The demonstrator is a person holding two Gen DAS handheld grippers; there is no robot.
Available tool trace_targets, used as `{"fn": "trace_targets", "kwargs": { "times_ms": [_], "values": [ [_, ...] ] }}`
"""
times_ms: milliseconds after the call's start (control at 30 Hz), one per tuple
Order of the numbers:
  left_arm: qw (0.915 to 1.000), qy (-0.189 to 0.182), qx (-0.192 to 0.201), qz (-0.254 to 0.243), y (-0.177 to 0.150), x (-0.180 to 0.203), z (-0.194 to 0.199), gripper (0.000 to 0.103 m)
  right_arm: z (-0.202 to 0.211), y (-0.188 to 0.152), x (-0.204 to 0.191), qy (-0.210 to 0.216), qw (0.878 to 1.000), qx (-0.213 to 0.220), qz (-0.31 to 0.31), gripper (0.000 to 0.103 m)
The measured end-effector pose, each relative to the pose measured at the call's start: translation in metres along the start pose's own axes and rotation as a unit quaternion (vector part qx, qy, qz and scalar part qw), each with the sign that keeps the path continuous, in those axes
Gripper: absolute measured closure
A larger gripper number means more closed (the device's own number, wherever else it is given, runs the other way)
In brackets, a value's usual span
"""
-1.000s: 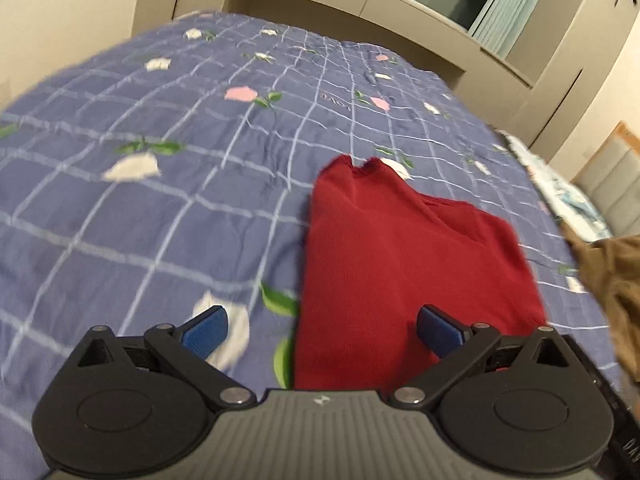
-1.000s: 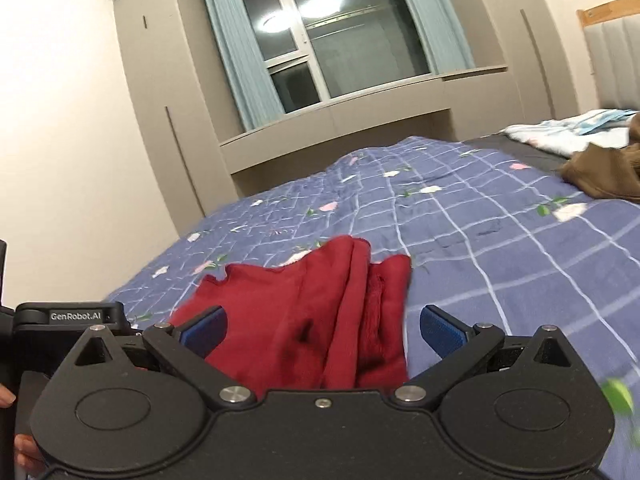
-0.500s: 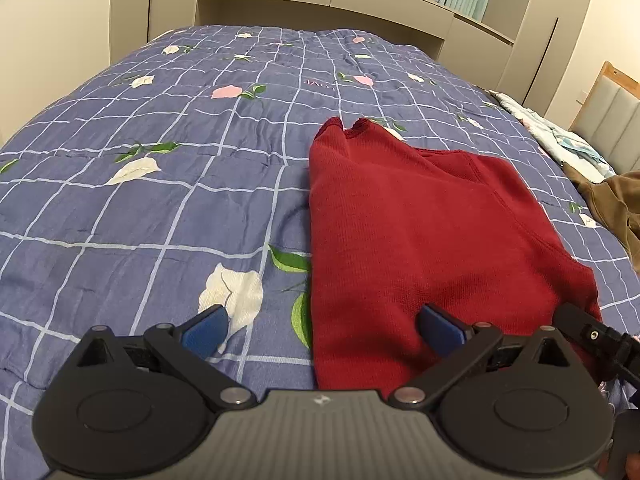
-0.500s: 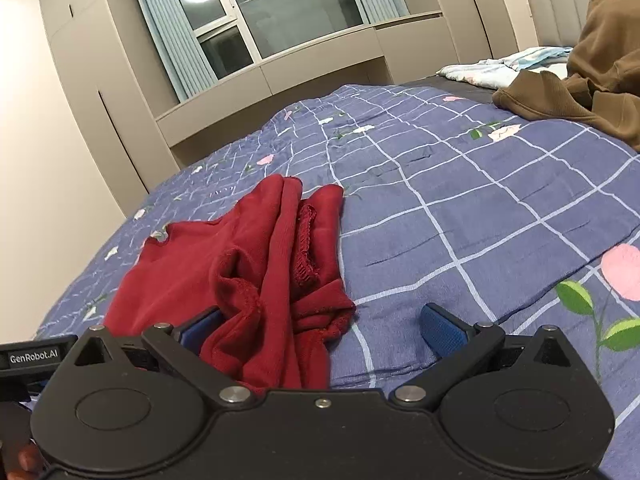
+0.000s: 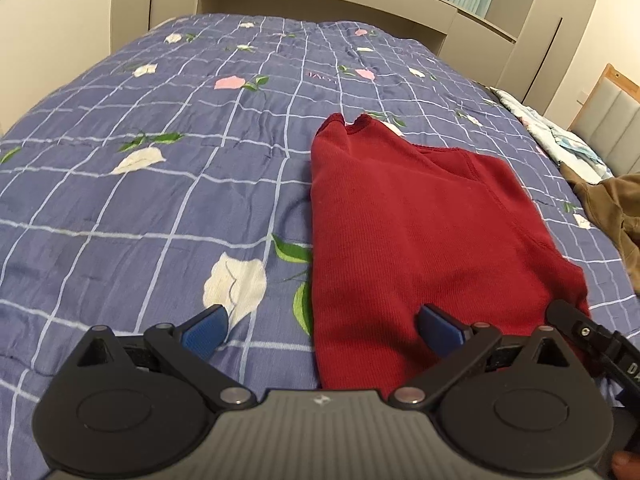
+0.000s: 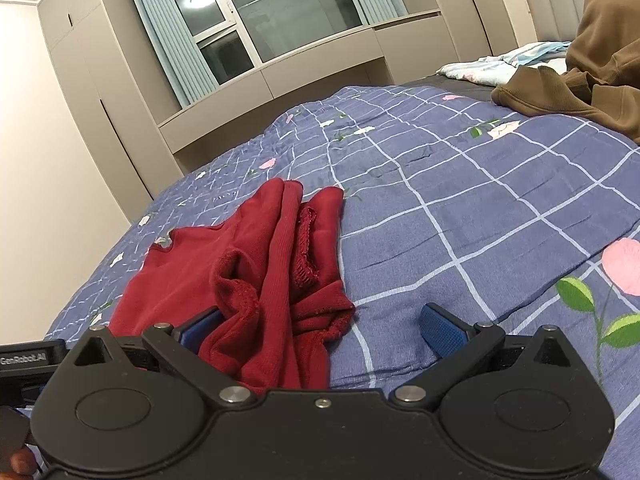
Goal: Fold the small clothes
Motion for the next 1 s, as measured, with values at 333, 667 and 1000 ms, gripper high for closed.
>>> {"fn": "trace_targets", "kwargs": {
  "times_ms": [333, 667, 1000],
  "values": [
    [0.9980, -0.010, -0.021, -0.058, -0.013, -0.016, 0.009, 0.001, 0.001, 0.000, 0.001, 0.012, 1.000, 0.008, -0.012, 0.000],
    [0.9975, -0.039, -0.035, 0.048, 0.012, -0.021, 0.007, 0.000, 0.004, 0.003, -0.002, 0.078, 0.996, 0.029, -0.040, 0.000],
    [0.9985, -0.026, -0.045, 0.019, 0.027, 0.002, -0.028, 0.000, -0.014, 0.016, -0.009, 0.111, 0.993, 0.008, -0.050, 0.000]
  ]
}}
Point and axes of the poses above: each gripper's, at about its wrist camera, not at the fingertips, and z roughly against the way its jaws point, x to its right, y to its top, the point moved 8 cm from there along -z, roughly the way its jaws point, and after that the axes turned 15 degrees about z, right-handed, at the moved point
